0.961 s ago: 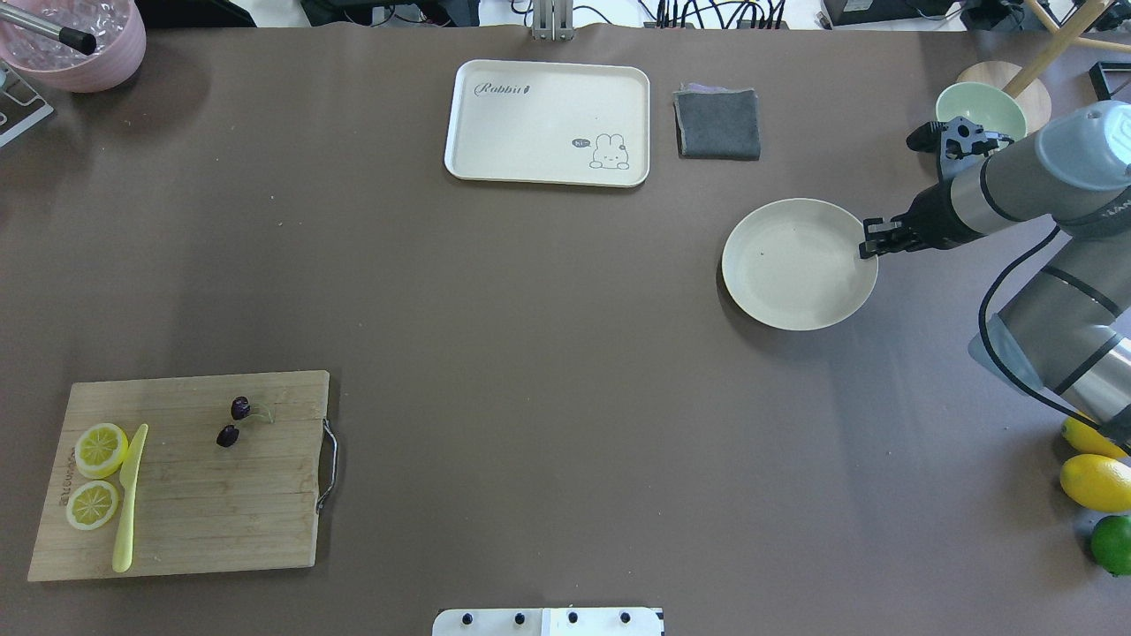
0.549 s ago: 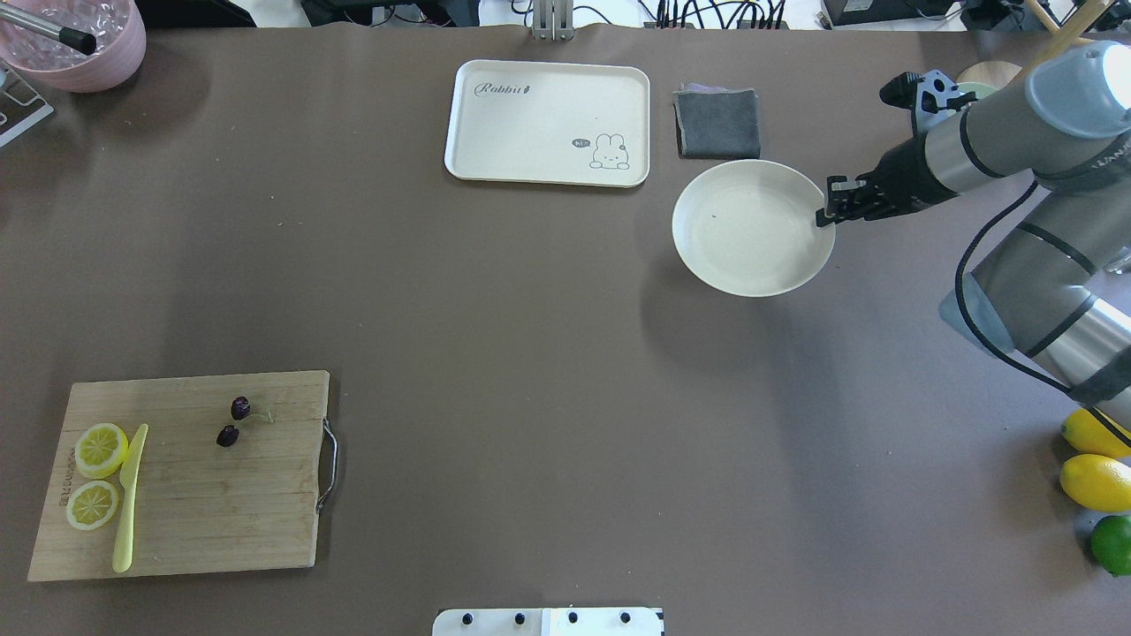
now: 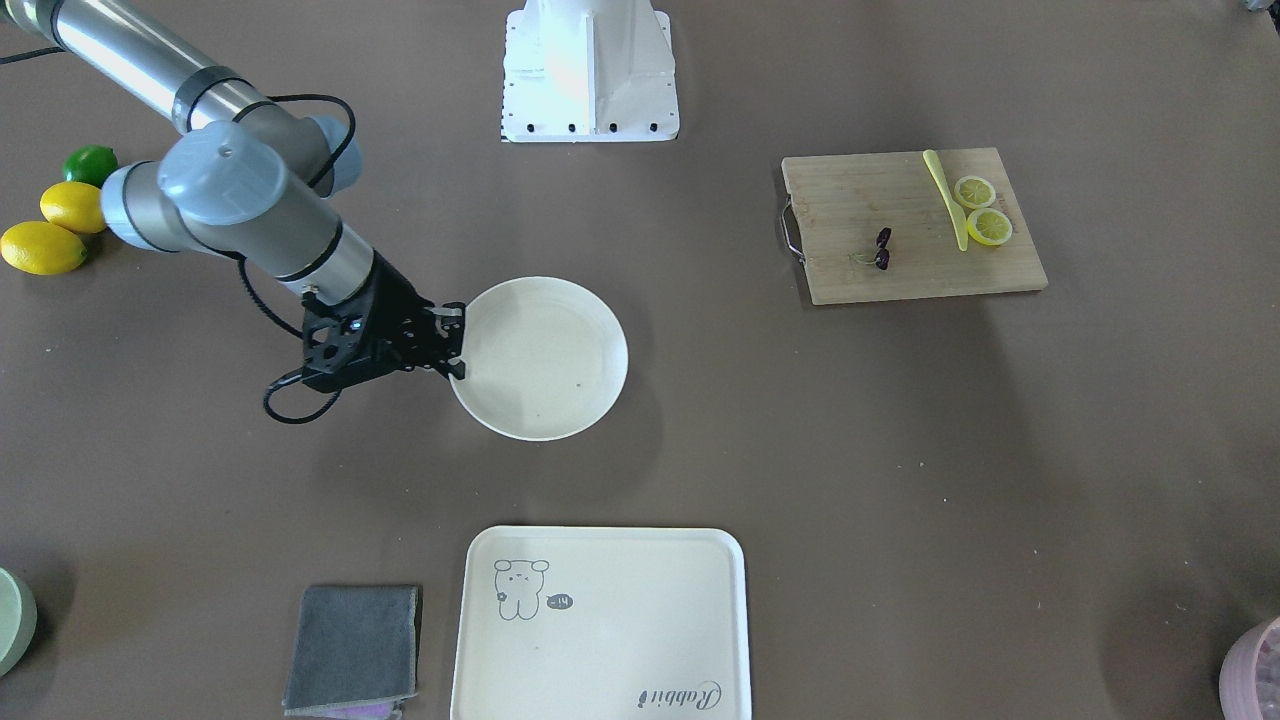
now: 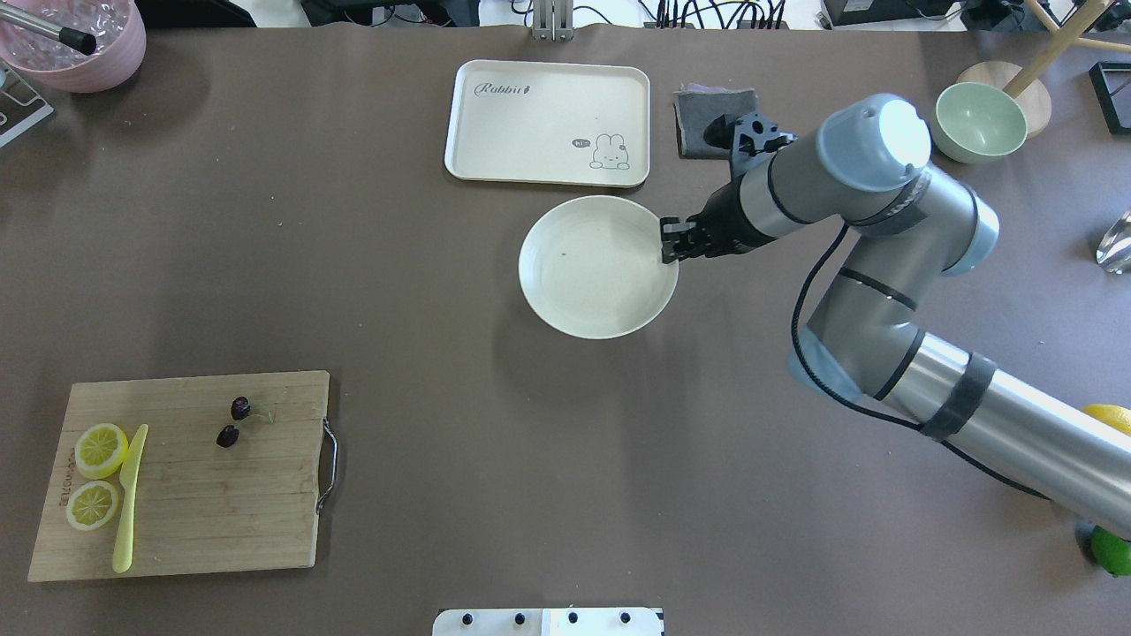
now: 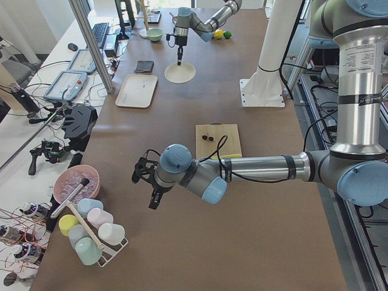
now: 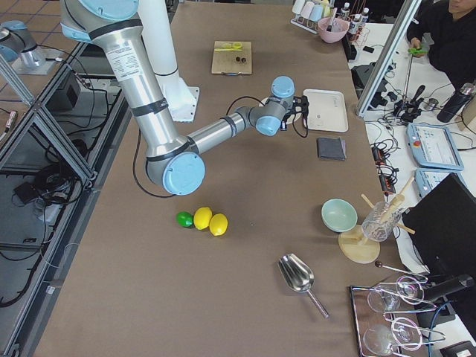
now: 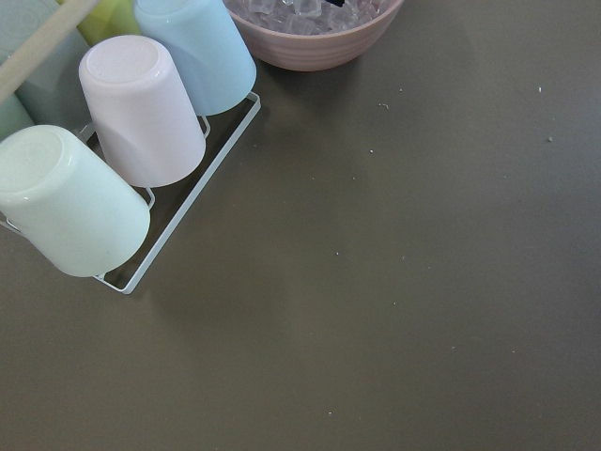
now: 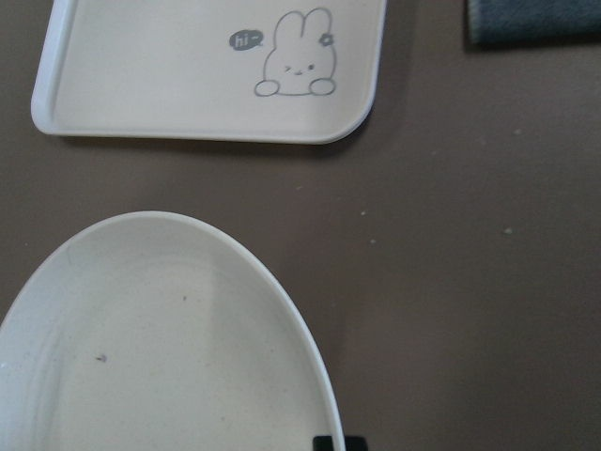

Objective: Place red cherry on plate
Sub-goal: 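Drag the white plate with the right gripper toward the table center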

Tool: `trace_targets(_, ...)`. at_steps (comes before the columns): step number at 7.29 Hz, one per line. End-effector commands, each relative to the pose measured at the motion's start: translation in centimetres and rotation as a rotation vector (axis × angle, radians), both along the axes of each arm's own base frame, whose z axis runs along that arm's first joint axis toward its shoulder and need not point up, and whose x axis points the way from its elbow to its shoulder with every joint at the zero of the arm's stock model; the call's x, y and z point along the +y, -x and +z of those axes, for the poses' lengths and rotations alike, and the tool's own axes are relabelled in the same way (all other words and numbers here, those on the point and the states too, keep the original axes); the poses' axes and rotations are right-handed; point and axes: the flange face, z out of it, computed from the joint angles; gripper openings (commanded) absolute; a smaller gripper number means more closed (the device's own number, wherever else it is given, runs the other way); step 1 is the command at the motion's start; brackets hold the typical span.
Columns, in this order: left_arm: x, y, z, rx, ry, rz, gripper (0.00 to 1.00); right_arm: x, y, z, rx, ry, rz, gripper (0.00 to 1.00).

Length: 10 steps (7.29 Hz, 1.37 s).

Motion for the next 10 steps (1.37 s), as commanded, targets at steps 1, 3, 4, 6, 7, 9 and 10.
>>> trace_targets(1, 0.3, 0.0, 0.4, 0.000, 0.009, 0.000, 0.98, 2.5, 6.7, -3.2, -0.004, -0.011, 0.005, 0.00)
trace_targets(3, 0.6, 0.1, 0.6, 0.000, 0.012, -0.002, 0.98, 5.0, 9.5, -3.5, 0.004, -0.021, 0.004, 0.00)
trace_targets(4, 0.6, 0.1, 0.6, 0.000, 0.013, -0.002, 0.98, 4.9, 9.7, -2.9, 0.013, -0.015, 0.002, 0.00)
trace_targets(6, 0.6, 0.1, 0.3, 0.001, 0.007, -0.001, 0.98, 4.4, 9.4, -2.1, 0.025, -0.008, 0.011, 0.00)
trace_targets(7, 0.8, 0.1, 0.5, 0.001, 0.010, -0.001, 0.98, 3.4, 8.5, -1.8, 0.029, -0.002, 0.028, 0.00)
trace_targets(9, 0.9, 0.1, 0.4, 0.001, 0.009, -0.001, 0.98, 3.6, 8.4, -0.1, 0.049, 0.007, 0.026, 0.00)
trace_targets(10, 0.9, 0.1, 0.3, 0.001, 0.006, -0.001, 0.98, 3.6, 8.4, 0.0, 0.048, 0.008, 0.026, 0.21)
